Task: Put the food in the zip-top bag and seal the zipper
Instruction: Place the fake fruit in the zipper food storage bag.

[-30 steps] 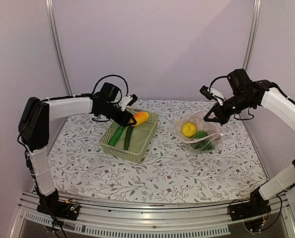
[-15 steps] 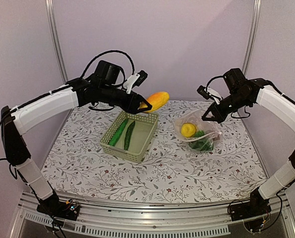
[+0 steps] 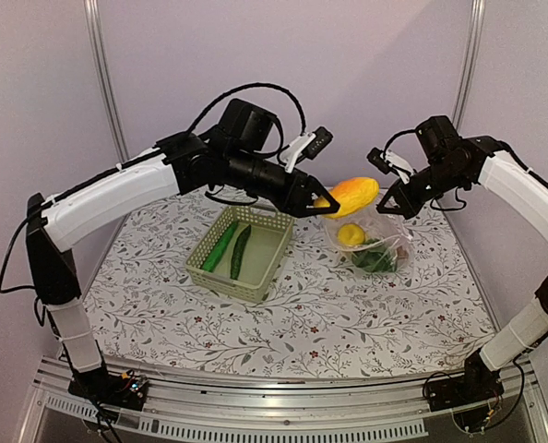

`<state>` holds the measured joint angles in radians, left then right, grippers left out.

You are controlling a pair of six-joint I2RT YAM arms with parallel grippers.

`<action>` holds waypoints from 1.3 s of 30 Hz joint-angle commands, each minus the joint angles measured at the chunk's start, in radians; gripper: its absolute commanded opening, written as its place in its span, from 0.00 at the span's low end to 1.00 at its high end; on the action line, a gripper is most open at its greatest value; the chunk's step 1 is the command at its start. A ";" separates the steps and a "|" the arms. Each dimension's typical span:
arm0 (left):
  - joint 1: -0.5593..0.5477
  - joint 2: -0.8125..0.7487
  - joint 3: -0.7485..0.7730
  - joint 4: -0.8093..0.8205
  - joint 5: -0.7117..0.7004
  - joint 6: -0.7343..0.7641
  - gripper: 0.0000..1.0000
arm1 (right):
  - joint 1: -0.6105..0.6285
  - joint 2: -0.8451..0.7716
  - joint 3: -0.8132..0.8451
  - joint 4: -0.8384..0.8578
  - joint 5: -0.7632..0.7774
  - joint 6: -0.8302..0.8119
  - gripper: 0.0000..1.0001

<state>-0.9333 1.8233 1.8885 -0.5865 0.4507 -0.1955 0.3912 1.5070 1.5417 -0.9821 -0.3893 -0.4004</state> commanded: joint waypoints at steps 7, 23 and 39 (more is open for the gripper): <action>-0.058 0.245 0.244 -0.285 -0.036 -0.074 0.20 | 0.011 -0.004 0.038 -0.018 0.058 0.023 0.00; 0.013 0.466 0.465 -0.282 -0.043 -0.403 0.15 | 0.061 -0.016 0.044 -0.038 -0.017 0.010 0.00; 0.028 0.476 0.469 -0.008 -0.038 -0.443 0.95 | 0.058 -0.012 0.056 -0.014 0.014 0.038 0.00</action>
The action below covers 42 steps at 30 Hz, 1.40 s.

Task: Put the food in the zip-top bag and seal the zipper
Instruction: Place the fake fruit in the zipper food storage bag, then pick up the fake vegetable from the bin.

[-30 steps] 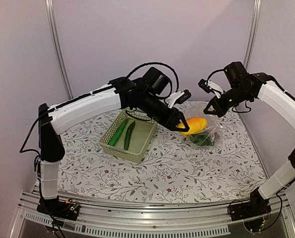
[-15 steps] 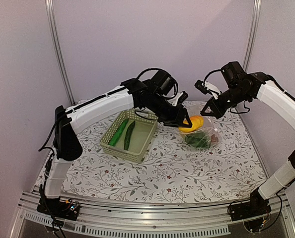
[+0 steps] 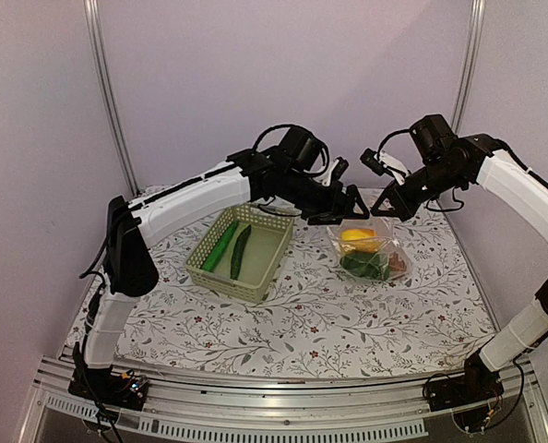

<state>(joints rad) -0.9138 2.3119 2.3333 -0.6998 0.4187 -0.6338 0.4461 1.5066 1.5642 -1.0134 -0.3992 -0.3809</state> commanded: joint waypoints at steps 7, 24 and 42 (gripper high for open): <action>0.006 -0.148 -0.019 0.196 -0.053 0.063 1.00 | -0.061 -0.002 0.060 0.031 0.012 0.040 0.00; 0.079 -0.608 -0.737 0.314 -0.472 0.332 0.94 | -0.262 0.074 0.151 0.066 -0.053 0.061 0.00; 0.235 -0.486 -0.885 0.087 -0.442 0.294 0.70 | -0.229 0.021 -0.040 0.071 -0.115 0.035 0.00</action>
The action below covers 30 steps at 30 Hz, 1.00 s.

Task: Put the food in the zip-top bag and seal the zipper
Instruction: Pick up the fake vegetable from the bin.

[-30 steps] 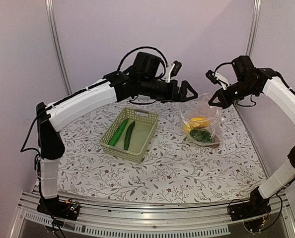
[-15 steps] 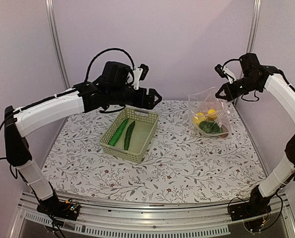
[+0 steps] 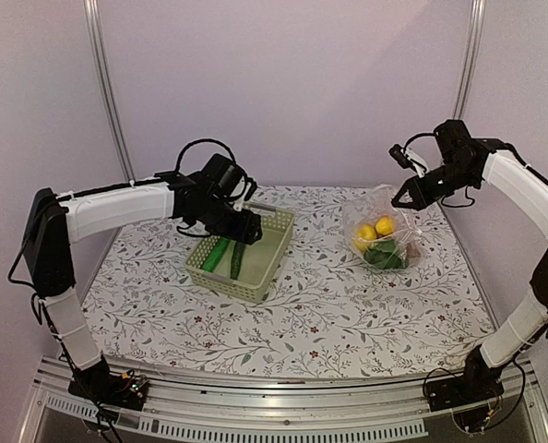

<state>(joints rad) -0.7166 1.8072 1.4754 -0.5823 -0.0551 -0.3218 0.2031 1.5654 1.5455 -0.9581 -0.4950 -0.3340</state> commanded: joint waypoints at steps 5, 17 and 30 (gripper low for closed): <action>0.086 0.055 -0.027 -0.003 0.047 -0.034 0.67 | 0.022 -0.047 -0.036 0.020 -0.024 -0.017 0.00; 0.192 0.437 0.432 -0.168 0.059 0.109 0.50 | 0.049 -0.073 -0.064 0.007 -0.019 -0.031 0.01; 0.219 0.656 0.651 -0.188 0.058 0.143 0.46 | 0.086 -0.092 -0.081 -0.007 -0.017 -0.043 0.01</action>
<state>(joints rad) -0.5098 2.4142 2.0876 -0.7406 0.0093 -0.1917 0.2756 1.5051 1.4769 -0.9611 -0.5083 -0.3641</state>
